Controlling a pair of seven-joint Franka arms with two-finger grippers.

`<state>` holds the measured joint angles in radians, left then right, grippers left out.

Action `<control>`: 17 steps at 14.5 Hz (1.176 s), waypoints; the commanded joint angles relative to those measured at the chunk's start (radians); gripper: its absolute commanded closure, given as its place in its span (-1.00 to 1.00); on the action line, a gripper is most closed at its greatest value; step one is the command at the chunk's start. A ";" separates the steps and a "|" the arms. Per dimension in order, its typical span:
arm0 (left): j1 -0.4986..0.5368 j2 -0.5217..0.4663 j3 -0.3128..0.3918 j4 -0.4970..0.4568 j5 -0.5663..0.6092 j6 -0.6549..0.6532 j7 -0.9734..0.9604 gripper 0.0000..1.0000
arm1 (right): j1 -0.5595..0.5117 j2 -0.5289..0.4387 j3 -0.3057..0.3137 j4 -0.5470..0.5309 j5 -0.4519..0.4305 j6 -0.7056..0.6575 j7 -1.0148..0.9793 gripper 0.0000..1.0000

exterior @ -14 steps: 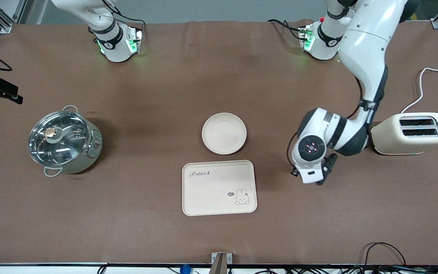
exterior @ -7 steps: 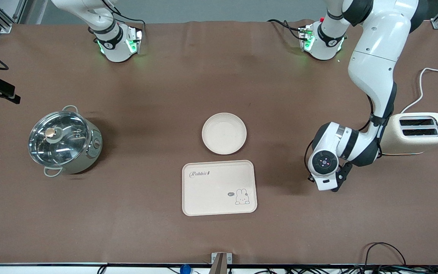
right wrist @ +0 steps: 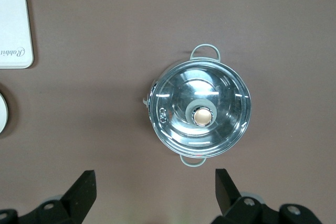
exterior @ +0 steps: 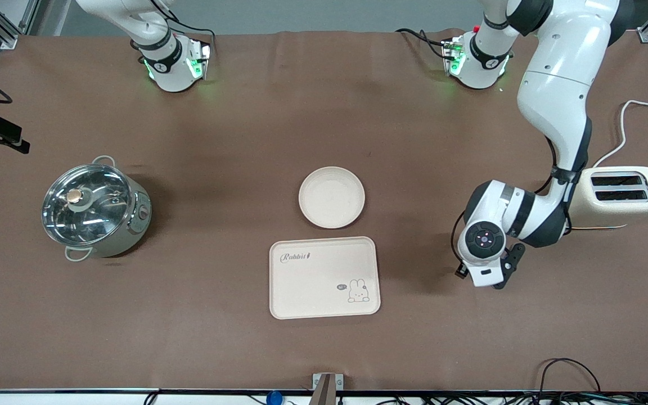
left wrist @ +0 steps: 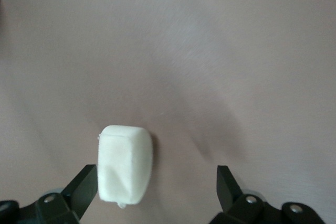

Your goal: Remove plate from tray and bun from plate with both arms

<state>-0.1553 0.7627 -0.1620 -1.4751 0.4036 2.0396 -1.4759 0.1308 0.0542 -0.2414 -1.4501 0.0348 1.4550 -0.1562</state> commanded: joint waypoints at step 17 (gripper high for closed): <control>0.095 -0.629 0.018 0.039 -0.311 -0.442 1.270 -1.00 | -0.014 -0.008 0.010 0.005 0.010 -0.002 -0.016 -1.00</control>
<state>-0.0850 0.2150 -0.1532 -1.3901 0.1597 1.6269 -0.2792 0.1307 0.0543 -0.2411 -1.4488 0.0348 1.4550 -0.1591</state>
